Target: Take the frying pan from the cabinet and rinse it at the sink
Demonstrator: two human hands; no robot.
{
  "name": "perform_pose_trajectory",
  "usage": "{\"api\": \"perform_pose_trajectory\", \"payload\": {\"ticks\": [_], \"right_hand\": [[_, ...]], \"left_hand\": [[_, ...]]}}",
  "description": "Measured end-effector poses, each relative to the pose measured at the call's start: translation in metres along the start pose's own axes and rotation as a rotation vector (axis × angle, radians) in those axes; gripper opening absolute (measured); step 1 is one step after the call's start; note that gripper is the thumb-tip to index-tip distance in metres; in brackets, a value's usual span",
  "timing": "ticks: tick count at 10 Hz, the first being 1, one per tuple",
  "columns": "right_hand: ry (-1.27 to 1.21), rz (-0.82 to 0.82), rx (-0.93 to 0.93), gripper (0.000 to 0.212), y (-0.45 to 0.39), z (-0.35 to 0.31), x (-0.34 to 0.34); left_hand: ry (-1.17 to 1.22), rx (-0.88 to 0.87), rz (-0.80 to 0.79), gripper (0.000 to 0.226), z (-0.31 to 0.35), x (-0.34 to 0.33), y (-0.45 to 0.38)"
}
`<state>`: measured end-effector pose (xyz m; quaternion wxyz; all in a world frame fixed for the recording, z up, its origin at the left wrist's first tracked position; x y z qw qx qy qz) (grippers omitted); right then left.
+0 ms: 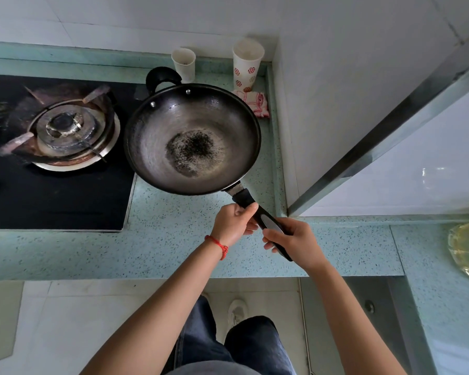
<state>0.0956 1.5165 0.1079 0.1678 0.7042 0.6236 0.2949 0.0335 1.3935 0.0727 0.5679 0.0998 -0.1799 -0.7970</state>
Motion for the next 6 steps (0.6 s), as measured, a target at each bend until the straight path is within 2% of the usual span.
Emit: {"api": "perform_pose_trajectory", "payload": {"ticks": [1,2,3,4,6], "right_hand": [[0.226,0.152,0.02,0.013,0.008,-0.005,0.005],[0.335,0.259,0.059,0.016,0.021,-0.012,0.005],[0.448,0.395,0.112,0.027,0.038,-0.017,0.006],[0.499,0.464,0.147,0.04,0.055,-0.015,0.003],[0.689,0.6,0.214,0.047,0.099,-0.002,0.001]], "left_hand": [[-0.369,-0.092,-0.082,0.036,0.005,0.009,0.005],[-0.661,-0.227,-0.144,0.042,0.014,0.02,0.018],[-1.023,-0.423,-0.15,0.042,0.025,0.033,0.035],[-1.204,-0.5,-0.171,0.045,0.027,0.051,0.054],[-1.338,-0.533,-0.148,0.052,0.024,0.082,0.099]]}}
Point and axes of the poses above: each hand's wrist, its own y-axis away from the middle knuckle, its own x-axis out of the back of the hand, z = x × y, the point moved 9 cm from there along -y, towards the middle knuckle, and after that the axes turned 9 degrees about -x, right-handed, at the moved point
